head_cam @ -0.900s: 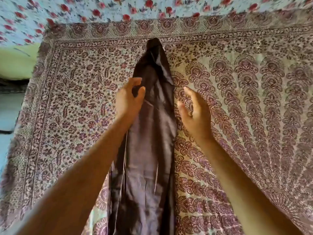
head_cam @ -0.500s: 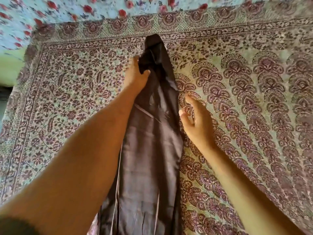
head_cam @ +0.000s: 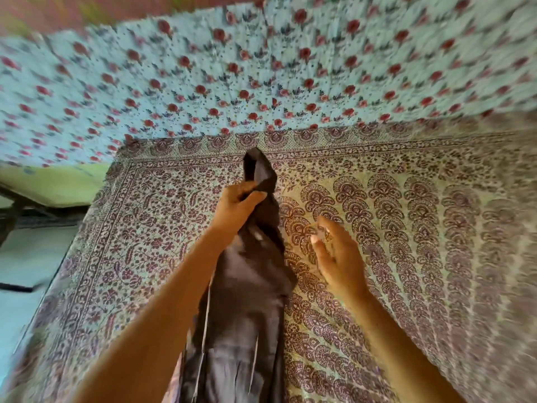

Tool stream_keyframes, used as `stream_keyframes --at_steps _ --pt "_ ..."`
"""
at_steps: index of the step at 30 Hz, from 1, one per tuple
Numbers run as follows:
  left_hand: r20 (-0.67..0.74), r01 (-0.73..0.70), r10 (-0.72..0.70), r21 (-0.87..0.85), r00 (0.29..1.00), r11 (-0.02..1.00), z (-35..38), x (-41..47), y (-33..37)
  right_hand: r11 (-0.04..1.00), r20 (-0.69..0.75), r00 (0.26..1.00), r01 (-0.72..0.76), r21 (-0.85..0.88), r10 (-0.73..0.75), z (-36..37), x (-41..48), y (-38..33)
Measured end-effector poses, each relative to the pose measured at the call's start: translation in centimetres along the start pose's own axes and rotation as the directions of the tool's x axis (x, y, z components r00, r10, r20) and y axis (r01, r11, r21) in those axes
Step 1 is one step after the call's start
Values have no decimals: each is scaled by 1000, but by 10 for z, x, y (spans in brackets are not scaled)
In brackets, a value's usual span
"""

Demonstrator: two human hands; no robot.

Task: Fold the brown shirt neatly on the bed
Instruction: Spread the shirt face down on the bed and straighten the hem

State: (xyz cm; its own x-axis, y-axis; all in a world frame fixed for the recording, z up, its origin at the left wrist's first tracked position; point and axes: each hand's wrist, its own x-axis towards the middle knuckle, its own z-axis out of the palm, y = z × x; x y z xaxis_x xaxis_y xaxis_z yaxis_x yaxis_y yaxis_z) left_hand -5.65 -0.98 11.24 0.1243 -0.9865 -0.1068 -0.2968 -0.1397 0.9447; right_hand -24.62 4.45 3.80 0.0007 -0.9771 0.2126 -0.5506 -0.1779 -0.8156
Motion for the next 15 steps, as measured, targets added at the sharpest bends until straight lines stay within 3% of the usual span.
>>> stream_keyframes --at_steps 3,8,11,15 --pt "83 -79 79 -11 993 997 -26 -58 65 998 -12 1000 -20 54 21 -28 -3 -29" --pt "136 -166 170 -39 976 985 -82 -149 156 938 69 988 -151 311 136 -65 -12 -101" --pt "116 -228 233 -58 965 972 -114 -200 204 913 228 960 -235 334 164 -83 -22 -151" --pt "113 -333 338 -61 934 941 -144 -255 251 876 443 896 -228 425 18 -96 -53 -218"
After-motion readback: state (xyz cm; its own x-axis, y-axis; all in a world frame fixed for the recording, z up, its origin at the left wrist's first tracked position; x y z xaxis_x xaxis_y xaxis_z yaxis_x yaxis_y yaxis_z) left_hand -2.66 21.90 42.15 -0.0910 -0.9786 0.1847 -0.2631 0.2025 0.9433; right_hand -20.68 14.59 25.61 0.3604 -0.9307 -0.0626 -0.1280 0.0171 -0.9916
